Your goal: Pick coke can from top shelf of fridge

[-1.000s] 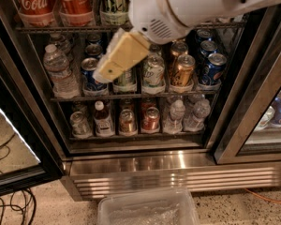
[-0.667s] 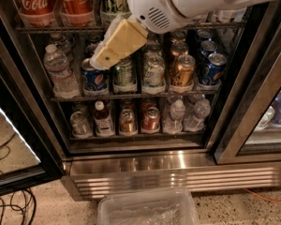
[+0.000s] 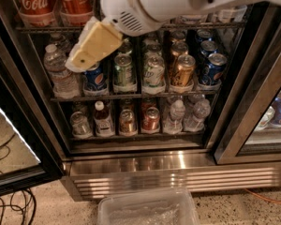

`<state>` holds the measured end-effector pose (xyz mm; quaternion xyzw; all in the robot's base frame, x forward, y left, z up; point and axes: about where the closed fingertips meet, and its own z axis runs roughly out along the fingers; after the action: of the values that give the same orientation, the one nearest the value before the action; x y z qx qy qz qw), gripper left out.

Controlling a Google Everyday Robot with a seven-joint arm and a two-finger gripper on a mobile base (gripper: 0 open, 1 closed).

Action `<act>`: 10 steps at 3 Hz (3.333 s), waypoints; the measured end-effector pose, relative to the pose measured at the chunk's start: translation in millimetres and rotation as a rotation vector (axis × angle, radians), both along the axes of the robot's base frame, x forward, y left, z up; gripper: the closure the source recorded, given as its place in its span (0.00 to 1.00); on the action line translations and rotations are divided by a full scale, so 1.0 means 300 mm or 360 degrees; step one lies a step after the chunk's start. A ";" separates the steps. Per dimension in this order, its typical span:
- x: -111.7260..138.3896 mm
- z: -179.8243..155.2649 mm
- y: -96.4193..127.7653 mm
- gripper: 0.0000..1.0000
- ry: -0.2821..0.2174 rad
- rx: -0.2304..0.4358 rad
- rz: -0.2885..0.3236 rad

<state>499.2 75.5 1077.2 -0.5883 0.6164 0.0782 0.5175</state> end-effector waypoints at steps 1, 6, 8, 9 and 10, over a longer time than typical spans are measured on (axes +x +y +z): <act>-0.002 0.011 0.187 0.00 -0.0069 0.0096 0.0045; -0.045 0.014 0.517 0.00 -0.0133 0.0518 -0.0024; -0.199 0.004 0.439 0.00 -0.0196 0.0558 -0.0221; -0.242 0.018 0.472 0.00 -0.0147 0.0609 -0.0245; -0.242 0.017 0.472 0.00 -0.0147 0.0609 -0.0245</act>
Offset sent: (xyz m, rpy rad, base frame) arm 0.0174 0.1371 0.0032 0.2635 -0.1025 -0.0620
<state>426.6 217.0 1082.5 -0.4334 0.6091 0.1271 0.6520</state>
